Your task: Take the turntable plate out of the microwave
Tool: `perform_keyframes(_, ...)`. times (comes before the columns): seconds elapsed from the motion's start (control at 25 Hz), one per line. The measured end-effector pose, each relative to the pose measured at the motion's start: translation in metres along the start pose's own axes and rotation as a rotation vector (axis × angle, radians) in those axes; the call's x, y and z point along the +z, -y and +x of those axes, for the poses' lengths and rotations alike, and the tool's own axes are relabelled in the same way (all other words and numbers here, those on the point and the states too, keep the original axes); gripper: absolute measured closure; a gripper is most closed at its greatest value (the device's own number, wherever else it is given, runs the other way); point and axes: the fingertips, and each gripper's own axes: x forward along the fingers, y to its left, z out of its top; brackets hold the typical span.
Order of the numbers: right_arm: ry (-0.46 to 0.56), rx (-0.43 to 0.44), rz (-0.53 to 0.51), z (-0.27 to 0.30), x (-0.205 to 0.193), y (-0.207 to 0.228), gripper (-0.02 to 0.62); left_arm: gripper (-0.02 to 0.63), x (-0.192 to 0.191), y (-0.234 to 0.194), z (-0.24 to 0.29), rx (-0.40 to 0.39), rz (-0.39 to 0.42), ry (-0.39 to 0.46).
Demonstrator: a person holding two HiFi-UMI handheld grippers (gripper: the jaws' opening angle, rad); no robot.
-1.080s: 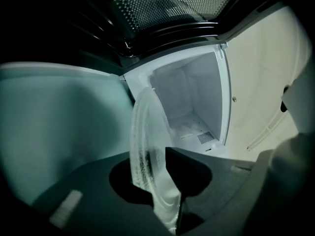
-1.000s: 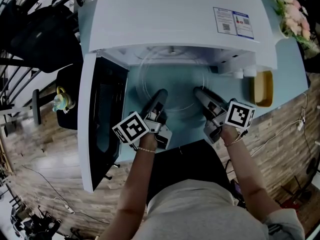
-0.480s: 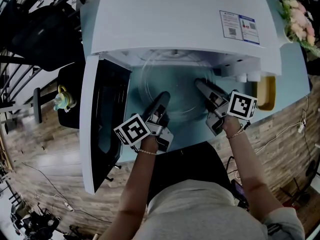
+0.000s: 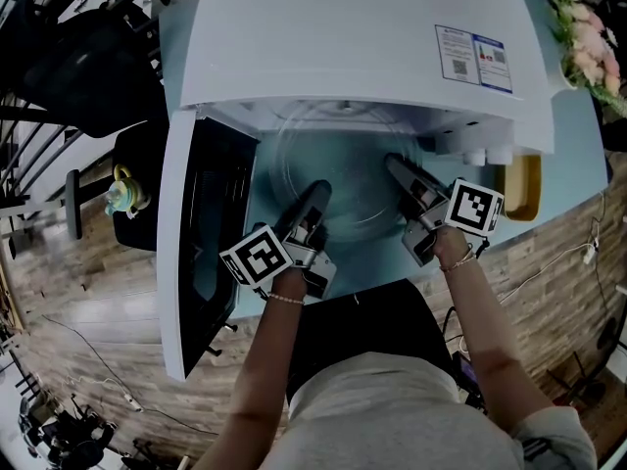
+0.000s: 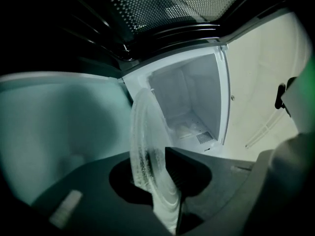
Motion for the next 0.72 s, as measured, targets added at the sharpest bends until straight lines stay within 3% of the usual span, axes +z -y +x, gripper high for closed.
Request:
perform_keyframes(0.12, 0.024, 0.015, 0.027, 0.000, 0.000, -0.004, 0.460, 0.528, 0.001, 0.002, 0.000, 0.002, 0.021, 0.002)
perform_keyframes(0.52, 0.082, -0.007, -0.038, -0.012, 0.006, -0.016, 0.454, 0.511, 0.007, 0.020, -0.004, -0.038, 0.117, 0.030)
perform_keyframes(0.72, 0.098, 0.017, -0.051, -0.018, 0.004, -0.026, 0.453, 0.503, 0.012, 0.032, -0.011, -0.050, 0.222, 0.032)
